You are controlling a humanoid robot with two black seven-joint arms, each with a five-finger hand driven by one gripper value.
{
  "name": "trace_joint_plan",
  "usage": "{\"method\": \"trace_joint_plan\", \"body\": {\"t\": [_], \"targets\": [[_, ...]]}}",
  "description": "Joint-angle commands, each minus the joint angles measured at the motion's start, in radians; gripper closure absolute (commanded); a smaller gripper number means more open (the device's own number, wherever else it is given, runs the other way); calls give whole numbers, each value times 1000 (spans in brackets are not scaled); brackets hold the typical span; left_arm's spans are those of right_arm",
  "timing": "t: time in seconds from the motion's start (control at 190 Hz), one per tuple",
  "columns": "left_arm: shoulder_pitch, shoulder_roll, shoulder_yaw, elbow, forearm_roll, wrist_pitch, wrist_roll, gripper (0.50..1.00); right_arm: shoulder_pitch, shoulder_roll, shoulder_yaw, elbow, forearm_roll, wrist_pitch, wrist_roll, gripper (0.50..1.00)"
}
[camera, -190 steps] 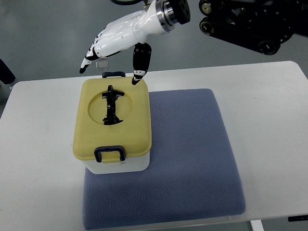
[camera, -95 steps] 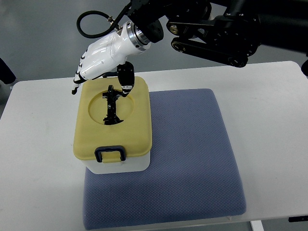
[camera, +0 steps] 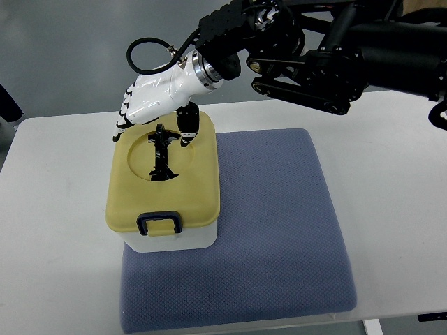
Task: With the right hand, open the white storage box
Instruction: 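Lower the right hand onto the black handle and close fingers around it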
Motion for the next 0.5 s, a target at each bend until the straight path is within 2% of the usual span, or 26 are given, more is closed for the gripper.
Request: {"method": "trace_joint_plan", "body": {"t": [0.0,0.29,0.337,0.427,0.495], "targets": [[0,0,1,0,0,0,0,500,-5,2,1,-2,-2,-3,0,572],[0,0,-1,0,0,0,0,500,-34,25,1,-17,-2,-5,0,589],[0,0,1,1,0,0,0,500,-34,25,1,-17,-2,-6,0,603],[0,0,1,0,0,0,0,500,-34,25,2,-17,-2,-14,0,675],[0,0,1,0,0,0,0,500,-34,25,2,-17,-2,-14,0,707]]}}
